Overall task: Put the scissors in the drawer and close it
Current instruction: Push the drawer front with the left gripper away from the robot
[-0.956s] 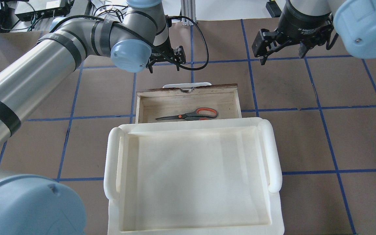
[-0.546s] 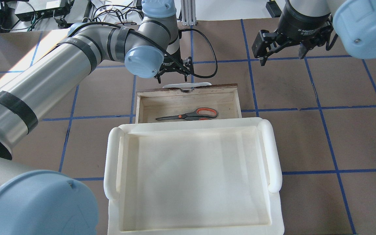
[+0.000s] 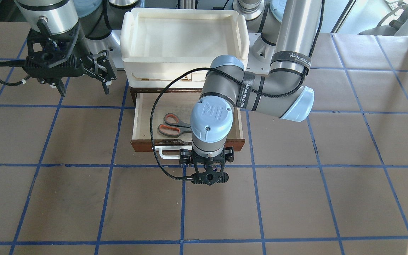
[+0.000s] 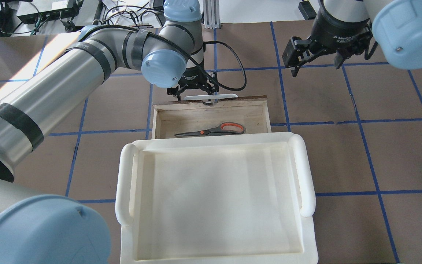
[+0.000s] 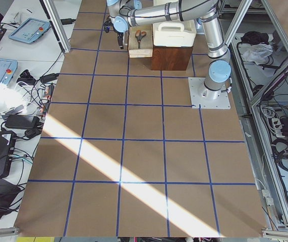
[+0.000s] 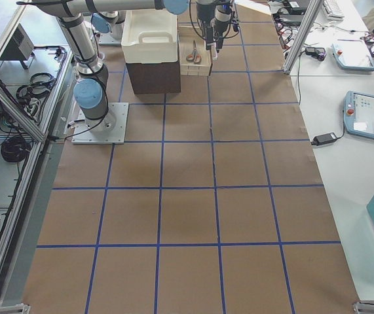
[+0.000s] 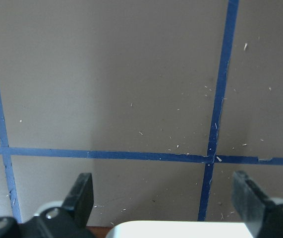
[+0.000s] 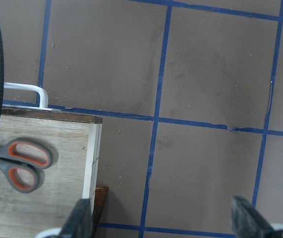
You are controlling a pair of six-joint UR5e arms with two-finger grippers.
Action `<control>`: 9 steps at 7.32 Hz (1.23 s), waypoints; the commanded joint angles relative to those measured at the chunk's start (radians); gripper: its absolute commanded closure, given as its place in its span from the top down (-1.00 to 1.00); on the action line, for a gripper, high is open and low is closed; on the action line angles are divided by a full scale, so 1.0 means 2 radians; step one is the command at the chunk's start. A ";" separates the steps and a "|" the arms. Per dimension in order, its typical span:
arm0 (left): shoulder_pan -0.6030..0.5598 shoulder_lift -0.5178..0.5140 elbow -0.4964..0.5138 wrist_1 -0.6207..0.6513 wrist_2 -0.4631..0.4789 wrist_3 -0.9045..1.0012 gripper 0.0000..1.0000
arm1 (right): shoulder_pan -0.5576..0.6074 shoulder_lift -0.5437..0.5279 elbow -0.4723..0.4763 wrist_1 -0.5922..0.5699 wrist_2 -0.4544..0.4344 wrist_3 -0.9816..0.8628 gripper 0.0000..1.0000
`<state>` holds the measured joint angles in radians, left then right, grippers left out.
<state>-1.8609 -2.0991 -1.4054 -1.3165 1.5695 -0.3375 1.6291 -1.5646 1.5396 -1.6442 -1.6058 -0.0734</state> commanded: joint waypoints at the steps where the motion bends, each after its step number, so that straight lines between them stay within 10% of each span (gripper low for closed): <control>1: -0.002 0.014 0.000 -0.033 -0.018 -0.016 1.00 | 0.000 0.000 0.000 0.000 0.001 0.000 1.00; 9: -0.003 0.019 0.001 -0.055 -0.021 -0.025 1.00 | 0.001 -0.001 0.002 -0.002 0.004 0.004 1.00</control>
<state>-1.8671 -2.0576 -1.4042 -1.4379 1.5283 -0.3846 1.6300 -1.5657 1.5431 -1.6469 -1.5999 -0.0671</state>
